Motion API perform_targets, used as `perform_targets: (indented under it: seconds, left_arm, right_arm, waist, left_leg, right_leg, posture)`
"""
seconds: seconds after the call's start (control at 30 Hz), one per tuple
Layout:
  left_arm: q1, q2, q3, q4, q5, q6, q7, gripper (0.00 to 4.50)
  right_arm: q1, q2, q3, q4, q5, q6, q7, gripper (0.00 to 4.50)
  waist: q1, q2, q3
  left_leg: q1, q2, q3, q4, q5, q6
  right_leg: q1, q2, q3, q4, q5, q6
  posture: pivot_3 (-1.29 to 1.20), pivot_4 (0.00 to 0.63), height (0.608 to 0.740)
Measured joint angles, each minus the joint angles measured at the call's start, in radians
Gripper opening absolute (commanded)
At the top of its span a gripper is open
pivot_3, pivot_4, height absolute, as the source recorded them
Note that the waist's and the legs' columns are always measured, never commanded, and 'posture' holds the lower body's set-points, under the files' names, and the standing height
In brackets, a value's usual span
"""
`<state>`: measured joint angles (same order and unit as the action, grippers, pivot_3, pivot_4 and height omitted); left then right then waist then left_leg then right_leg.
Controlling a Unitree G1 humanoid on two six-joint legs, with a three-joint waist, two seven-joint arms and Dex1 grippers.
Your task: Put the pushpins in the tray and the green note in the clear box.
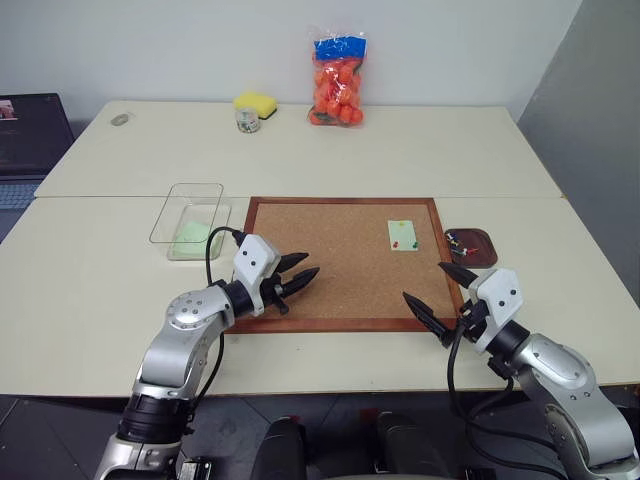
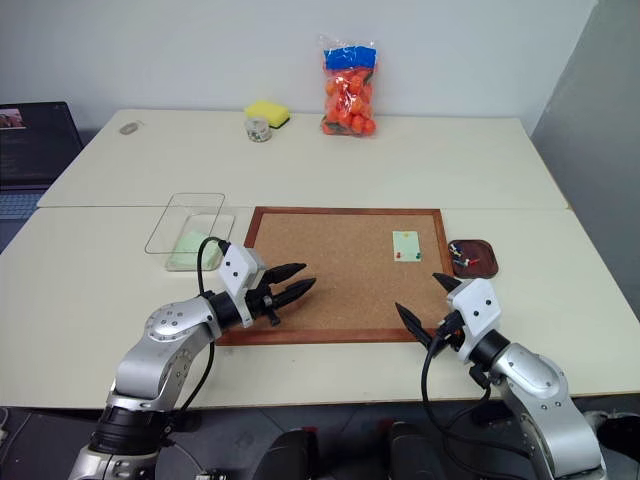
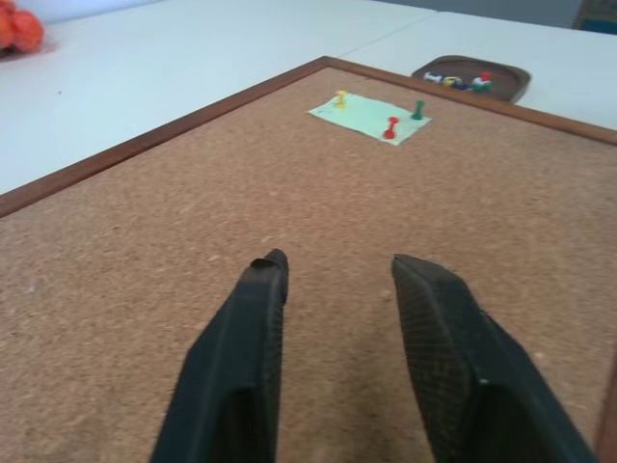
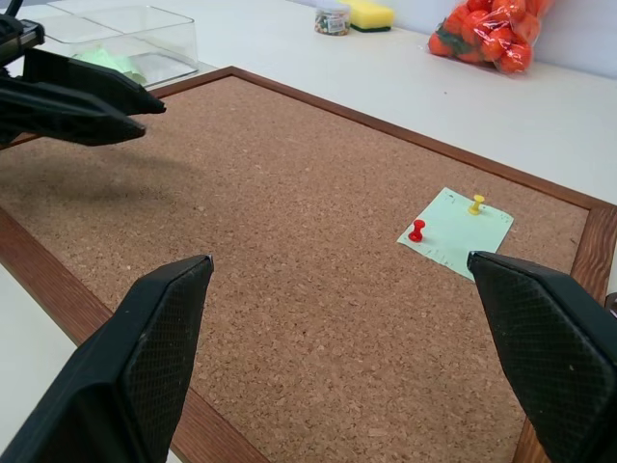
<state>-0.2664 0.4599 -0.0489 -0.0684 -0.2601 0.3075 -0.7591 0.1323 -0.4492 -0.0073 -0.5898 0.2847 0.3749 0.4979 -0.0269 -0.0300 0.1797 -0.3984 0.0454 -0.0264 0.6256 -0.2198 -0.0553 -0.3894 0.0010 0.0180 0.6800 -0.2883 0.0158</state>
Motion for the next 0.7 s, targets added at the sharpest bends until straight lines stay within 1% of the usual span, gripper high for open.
perform_targets:
  seconds: [0.1,0.17,0.27,0.43,0.7]
  left_arm:
    - [-0.009,0.001,-0.016,0.044,0.017,-0.01,-0.009,0.48]
    - [-0.018,-0.002,-0.034,0.093,0.036,-0.021,-0.014,0.04]
    - [-0.026,-0.01,-0.046,0.135,0.051,-0.045,-0.014,0.04]
    - [-0.051,-0.028,-0.06,0.179,0.081,-0.09,-0.007,0.04]
    - [-0.059,-0.032,-0.07,0.195,0.101,-0.102,-0.008,0.04]
  right_arm:
    - [-0.006,0.004,0.002,0.005,-0.013,-0.009,-0.007,4.5]
    - [-0.036,0.017,0.002,0.011,-0.028,-0.012,-0.024,4.5]
    - [-0.067,0.025,0.001,0.013,-0.038,-0.012,-0.049,4.5]
    - [-0.12,0.04,-0.009,0.026,-0.052,0.061,-0.11,4.5]
    - [-0.338,0.091,-0.064,0.116,0.011,0.3,-0.204,4.5]
  waist:
    - [-0.001,0.0,0.0]
    - [-0.001,0.0,0.0]
    - [0.0,0.0,0.0]
    - [0.001,0.0,0.0]
    - [0.0,0.001,-0.001]
  left_leg:
    - [0.0,0.0,0.0,0.0,0.0,0.0]
    - [0.0,0.0,0.0,0.0,0.0,0.0]
    - [0.0,0.0,0.0,0.0,0.0,0.0]
    - [0.0,0.0,0.0,0.0,0.0,0.0]
    - [0.001,0.0,0.0,0.002,0.0,0.0]
  right_leg:
    - [0.0,0.0,0.0,0.0,0.0,0.0]
    - [0.0,0.0,0.0,0.0,0.0,0.0]
    - [0.0,0.0,0.0,0.0,0.0,0.0]
    - [0.0,0.0,0.0,0.0,0.0,0.0]
    - [0.001,0.0,0.0,0.001,0.001,0.002]
  posture:
    - [0.0,0.15,0.74]
    - [0.0,0.15,0.74]
    - [0.0,0.15,0.74]
    - [0.0,0.15,0.74]
    - [0.0,0.15,0.74]
